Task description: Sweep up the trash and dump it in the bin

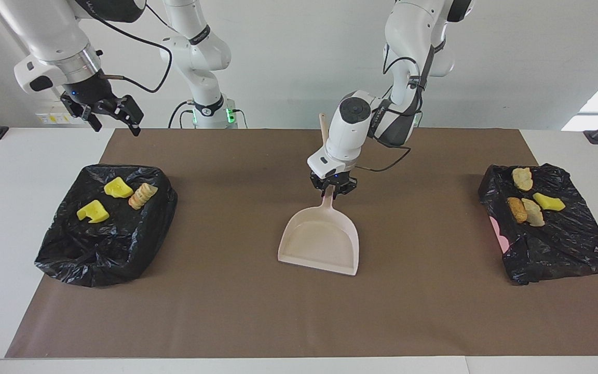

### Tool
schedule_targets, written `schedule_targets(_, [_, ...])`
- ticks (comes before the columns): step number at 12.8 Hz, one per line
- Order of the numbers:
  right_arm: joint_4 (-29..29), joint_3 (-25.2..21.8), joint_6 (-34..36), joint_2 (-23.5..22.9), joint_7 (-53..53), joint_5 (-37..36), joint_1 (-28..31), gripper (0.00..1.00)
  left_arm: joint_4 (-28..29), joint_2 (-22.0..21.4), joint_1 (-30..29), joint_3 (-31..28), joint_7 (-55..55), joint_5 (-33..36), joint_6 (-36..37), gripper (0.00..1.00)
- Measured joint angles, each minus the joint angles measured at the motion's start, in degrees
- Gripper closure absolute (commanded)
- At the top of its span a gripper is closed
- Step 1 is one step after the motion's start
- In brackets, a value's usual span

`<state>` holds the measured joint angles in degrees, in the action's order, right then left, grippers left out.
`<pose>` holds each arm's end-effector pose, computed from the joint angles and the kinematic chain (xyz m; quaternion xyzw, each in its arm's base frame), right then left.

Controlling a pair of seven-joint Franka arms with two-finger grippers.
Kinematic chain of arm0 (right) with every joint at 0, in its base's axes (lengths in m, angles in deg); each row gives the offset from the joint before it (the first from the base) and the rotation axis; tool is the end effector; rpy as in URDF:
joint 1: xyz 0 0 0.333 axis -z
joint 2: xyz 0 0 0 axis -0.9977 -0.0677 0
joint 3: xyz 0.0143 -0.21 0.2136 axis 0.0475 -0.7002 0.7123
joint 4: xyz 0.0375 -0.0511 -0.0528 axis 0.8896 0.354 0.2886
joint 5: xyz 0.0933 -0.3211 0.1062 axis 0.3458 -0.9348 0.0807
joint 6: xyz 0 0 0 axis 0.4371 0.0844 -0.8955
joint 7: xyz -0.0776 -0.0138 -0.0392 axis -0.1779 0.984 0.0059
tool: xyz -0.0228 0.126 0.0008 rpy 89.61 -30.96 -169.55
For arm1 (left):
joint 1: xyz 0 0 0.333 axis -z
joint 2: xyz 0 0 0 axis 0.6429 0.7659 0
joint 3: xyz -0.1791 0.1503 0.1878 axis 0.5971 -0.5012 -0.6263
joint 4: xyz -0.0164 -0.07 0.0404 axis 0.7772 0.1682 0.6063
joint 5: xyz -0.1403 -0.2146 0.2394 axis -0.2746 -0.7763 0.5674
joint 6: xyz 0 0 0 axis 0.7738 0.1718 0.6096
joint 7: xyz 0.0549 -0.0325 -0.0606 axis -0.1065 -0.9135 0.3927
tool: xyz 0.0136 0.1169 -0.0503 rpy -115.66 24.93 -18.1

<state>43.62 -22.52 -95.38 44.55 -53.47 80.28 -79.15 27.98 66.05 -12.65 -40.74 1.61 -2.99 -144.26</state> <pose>0.4984 -0.0465 0.6016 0.9965 -0.0799 -0.0237 0.0040 0.4576 -0.3510 0.3511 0.9925 -0.1120 0.0027 0.0495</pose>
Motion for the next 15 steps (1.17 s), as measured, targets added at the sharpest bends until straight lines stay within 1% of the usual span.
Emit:
schedule_targets(1, [0.0,0.0,0.0,0.0,0.0,0.0,0.0,0.0,-0.01,0.0,0.0,-0.07,0.79,-0.04,-0.2,0.01])
schedule_targets(4, [0.0,0.0,0.0,0.0,0.0,0.0,0.0,0.0,-0.42,-0.38,-0.24,-1.55,1.78,-0.15,-0.09,0.0])
schedule_targets(7, [0.0,0.0,0.0,0.0,0.0,0.0,0.0,0.0,-1.94,-2.56,-4.02,-2.96,1.65,-0.14,3.44,0.0])
schedule_targets(9, [0.0,0.0,0.0,0.0,0.0,0.0,0.0,0.0,-2.7,-5.37,-8.16,-3.15,0.29,-0.14,7.24,0.0])
schedule_targets(11, [0.0,0.0,0.0,0.0,0.0,0.0,0.0,0.0,-3.08,-9.47,-13.06,-3.24,-4.4,-0.14,12.39,0.0])
schedule_targets(13, [0.0,0.0,0.0,0.0,0.0,0.0,0.0,0.0,-3.12,-13.08,-16.75,-3.37,-8.88,-0.14,16.63,0.0])
schedule_targets(15, [0.0,0.0,0.0,0.0,0.0,0.0,0.0,0.0,-3.49,-15.18,-19.52,-3.39,-11.69,0.4,19.76,0.0])
